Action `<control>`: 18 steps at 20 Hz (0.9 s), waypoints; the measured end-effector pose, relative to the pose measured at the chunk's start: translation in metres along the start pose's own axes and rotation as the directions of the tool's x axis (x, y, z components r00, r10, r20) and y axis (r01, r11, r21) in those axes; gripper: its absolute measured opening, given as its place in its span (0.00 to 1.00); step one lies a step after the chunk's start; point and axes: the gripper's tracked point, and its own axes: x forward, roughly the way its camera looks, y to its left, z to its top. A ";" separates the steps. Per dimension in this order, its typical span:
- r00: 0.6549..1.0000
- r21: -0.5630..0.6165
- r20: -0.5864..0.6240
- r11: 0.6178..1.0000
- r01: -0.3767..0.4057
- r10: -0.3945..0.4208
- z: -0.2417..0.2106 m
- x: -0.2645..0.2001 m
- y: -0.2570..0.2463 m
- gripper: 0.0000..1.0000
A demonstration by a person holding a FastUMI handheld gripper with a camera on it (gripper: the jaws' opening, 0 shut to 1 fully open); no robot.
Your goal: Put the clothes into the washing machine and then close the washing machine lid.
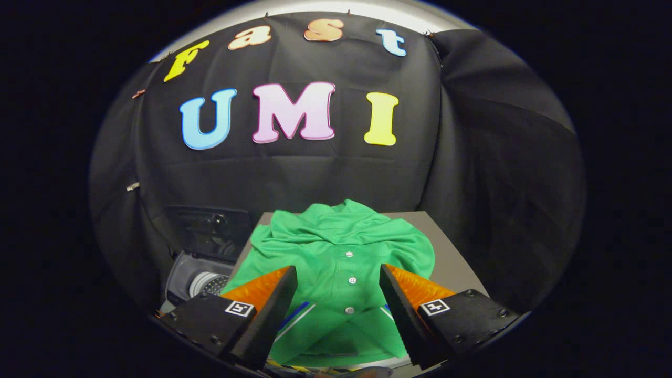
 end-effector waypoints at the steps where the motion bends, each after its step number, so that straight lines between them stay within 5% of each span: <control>1: 1.000 -0.008 -0.027 1.000 0.009 -0.010 -0.003 0.011 -0.003 0.99; 8: 0.986 -0.005 -0.168 1.000 -0.015 0.014 -0.033 0.058 -0.002 0.98; 13: 0.986 -0.015 -0.169 1.000 -0.003 0.000 -0.031 0.054 -0.011 0.21; 18: 0.989 0.024 -0.143 1.000 -0.017 0.021 -0.018 0.044 -0.009 0.20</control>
